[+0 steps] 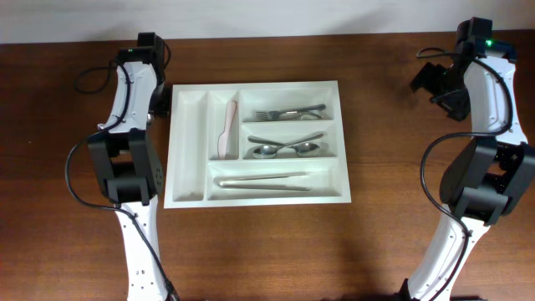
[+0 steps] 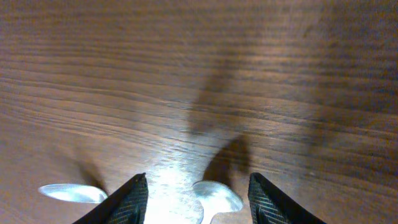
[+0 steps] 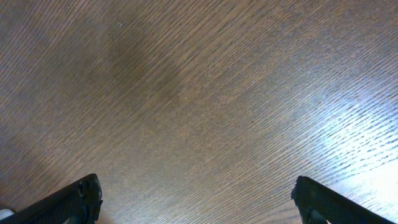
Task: Pack container
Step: 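Lower the left gripper and close it on a silver spoon, then carry the spoon with the left gripper into the leftmost compartment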
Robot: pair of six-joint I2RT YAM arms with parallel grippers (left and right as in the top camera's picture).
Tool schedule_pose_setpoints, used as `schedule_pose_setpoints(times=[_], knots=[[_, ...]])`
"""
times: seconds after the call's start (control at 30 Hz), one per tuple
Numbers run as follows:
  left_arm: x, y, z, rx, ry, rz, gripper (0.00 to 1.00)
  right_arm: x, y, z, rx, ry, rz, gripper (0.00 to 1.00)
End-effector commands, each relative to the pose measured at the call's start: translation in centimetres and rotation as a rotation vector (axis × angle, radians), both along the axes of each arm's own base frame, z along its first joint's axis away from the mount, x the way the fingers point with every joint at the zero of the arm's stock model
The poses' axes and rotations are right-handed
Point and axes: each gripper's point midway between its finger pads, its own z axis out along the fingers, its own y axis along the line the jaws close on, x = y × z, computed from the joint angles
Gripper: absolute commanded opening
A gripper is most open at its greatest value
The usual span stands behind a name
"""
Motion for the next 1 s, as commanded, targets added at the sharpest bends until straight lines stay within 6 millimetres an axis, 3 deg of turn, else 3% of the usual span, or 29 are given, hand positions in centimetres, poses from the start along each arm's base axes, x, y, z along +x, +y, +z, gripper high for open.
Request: schedule_pose_setpoints(times=[0.0,0.17,0.37,0.47,0.9,0.97], knots=[[-1.02,-0.16,-2.39,-0.013,0.069,-0.011,0.55,0.45,-0.22,1.15,-0.006,-0.032,0.004,0.99],[-1.03,-0.17,-2.43,-0.013,0.069,-0.011,0.54,0.45,-0.24,1.15,-0.006,-0.033,0.004,0.99],[-1.04,-0.14,-2.43,-0.013,0.069,-0.011,0.28,0.44,-0.24,1.15,-0.006,-0.032,0.004,0.99],[-1.03,-0.17,-2.43,-0.013,0.069,-0.011,0.26,0.46,-0.23,1.15,-0.006,-0.033,0.004,0.99],[-1.03,-0.17,-2.43,-0.013,0.069,-0.011,0.02,0.46,-0.23,1.15,-0.006,-0.033,0.004,0.99],[-1.04,-0.16,-2.43,-0.013,0.07,-0.011,0.02,0.44,-0.24,1.15,-0.006,-0.032,0.004,0.99]])
